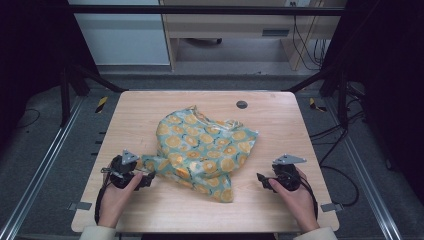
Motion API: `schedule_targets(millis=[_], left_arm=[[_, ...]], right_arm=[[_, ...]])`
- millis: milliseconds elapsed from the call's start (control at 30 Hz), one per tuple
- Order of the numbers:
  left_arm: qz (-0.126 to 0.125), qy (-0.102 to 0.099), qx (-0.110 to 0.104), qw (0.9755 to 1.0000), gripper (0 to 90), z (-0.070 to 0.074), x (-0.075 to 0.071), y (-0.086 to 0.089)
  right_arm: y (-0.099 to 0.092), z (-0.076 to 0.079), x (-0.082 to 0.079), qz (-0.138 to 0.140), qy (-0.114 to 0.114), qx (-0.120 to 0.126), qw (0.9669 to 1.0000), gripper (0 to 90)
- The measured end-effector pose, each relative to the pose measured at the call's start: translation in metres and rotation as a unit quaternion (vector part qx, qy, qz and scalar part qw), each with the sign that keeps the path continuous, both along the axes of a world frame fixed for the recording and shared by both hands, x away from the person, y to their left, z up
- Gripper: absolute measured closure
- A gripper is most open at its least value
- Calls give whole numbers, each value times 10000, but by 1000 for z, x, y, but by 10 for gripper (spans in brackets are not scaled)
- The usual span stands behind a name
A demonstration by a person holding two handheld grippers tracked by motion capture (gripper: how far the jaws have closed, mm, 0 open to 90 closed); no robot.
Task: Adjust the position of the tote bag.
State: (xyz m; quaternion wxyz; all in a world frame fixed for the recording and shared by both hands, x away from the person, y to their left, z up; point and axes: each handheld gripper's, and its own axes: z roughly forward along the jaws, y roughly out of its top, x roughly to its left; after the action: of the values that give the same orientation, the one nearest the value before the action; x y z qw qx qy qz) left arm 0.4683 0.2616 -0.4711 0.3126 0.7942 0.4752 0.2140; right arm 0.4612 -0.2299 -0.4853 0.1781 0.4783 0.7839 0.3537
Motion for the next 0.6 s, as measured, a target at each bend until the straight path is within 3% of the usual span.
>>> schedule_targets(millis=[167,333,500,600], left_arm=[[10,-80,34,10000,76,-1,0,0],[40,-87,7,10000,76,0,0,1],[-17,-30,68,10000,77,0,-1,0],[-33,-22,151,9999,77,0,-2,-1]], right_arm=[[0,-1,0,-73,17,-36,10000,261],[-1,-1,1,-215,55,-10,9998,182],[1,3,1,-248,85,151,9995,184],[6,9,4,-189,-8,203,9996,195]])
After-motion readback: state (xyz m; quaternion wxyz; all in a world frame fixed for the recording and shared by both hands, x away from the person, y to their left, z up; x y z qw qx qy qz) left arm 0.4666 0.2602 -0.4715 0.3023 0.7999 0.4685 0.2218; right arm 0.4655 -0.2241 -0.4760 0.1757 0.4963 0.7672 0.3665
